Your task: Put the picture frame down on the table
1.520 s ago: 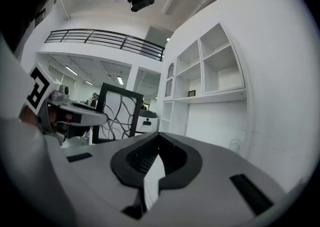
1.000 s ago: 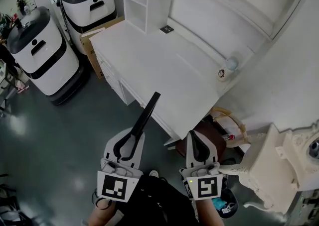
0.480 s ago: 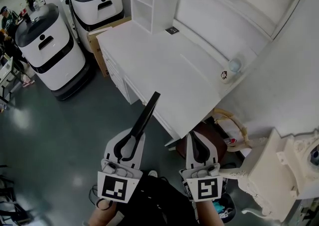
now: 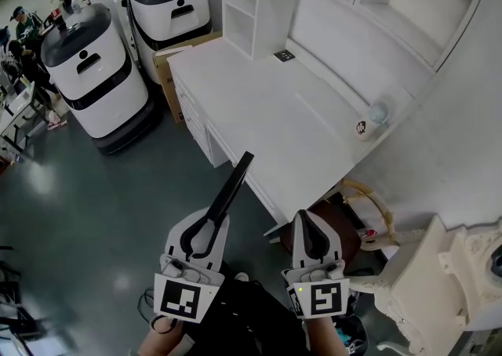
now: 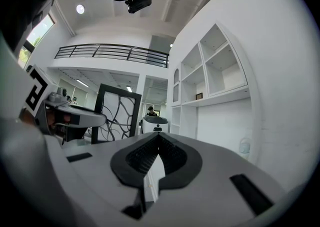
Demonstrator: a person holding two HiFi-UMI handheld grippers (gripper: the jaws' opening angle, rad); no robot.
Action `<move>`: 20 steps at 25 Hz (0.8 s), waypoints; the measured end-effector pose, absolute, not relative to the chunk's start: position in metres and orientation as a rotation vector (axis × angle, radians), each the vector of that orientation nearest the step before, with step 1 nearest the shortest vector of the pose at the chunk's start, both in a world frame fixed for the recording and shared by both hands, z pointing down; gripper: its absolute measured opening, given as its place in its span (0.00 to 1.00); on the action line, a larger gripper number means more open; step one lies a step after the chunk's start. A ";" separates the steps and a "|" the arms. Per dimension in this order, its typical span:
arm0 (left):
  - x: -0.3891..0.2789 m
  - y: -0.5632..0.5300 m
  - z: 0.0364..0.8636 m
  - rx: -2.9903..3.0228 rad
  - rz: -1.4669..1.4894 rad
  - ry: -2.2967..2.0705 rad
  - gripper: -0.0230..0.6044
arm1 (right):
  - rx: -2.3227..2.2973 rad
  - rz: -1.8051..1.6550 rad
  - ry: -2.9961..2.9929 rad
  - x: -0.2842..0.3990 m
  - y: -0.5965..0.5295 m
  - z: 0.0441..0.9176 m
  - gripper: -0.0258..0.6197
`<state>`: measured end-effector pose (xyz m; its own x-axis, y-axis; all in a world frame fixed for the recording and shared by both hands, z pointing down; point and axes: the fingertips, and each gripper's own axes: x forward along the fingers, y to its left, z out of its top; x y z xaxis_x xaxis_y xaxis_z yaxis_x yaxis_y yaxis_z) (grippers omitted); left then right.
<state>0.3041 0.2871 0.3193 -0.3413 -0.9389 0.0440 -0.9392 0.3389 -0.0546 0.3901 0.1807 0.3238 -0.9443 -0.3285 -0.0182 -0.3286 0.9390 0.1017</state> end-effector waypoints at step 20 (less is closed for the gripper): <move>0.202 0.279 0.322 1.809 0.094 -2.560 0.14 | -0.554 0.183 3.110 0.300 0.173 0.326 0.04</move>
